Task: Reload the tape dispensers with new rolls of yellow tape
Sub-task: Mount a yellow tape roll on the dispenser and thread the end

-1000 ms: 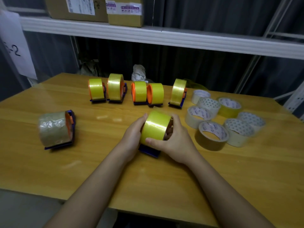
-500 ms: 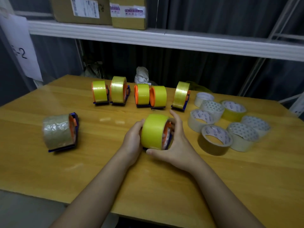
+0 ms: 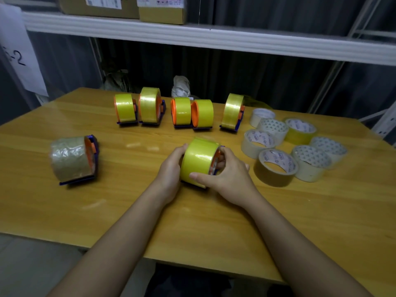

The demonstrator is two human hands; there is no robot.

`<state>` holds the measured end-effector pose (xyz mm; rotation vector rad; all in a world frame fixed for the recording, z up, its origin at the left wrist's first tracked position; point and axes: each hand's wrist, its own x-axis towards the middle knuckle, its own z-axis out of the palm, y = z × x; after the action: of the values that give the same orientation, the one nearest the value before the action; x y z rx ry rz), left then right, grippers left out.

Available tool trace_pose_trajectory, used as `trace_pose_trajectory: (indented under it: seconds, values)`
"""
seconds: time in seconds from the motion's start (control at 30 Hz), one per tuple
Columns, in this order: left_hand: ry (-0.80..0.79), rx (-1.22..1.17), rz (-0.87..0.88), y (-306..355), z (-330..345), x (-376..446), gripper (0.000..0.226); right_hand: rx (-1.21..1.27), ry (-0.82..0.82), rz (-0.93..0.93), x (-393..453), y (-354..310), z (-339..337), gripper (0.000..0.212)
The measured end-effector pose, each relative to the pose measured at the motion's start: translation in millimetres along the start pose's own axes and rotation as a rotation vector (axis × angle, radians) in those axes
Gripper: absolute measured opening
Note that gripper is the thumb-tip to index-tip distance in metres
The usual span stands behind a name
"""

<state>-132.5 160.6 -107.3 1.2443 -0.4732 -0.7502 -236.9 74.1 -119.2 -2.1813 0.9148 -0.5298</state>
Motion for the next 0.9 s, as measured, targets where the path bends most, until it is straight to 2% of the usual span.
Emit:
trace_pose_trajectory:
  seconds: [0.17,0.27,0.37,0.5,0.6,0.77,0.9]
  values:
    - [0.017,-0.007,0.005,-4,-3,2,0.045,0.021,0.005,0.010,0,3,7,0.079]
    - [0.051,-0.061,-0.017,-5,-2,3,0.038,0.057,-0.022,0.003,-2,3,8,0.093]
    - [0.064,-0.147,-0.041,-4,-3,7,0.045,0.169,-0.086,0.021,-2,2,7,0.110]
    - [0.104,-0.168,-0.046,-2,-4,12,0.037,0.194,-0.044,-0.055,2,2,8,0.109]
    - [0.101,-0.136,-0.019,-5,-4,12,0.035,0.068,0.008,-0.068,1,1,7,0.110]
    - [0.082,-0.075,0.022,-9,-6,12,0.033,-0.004,0.013,-0.052,-3,-2,5,0.110]
    - [0.056,-0.065,0.028,-11,-6,15,0.035,0.051,-0.006,-0.011,0,1,3,0.108]
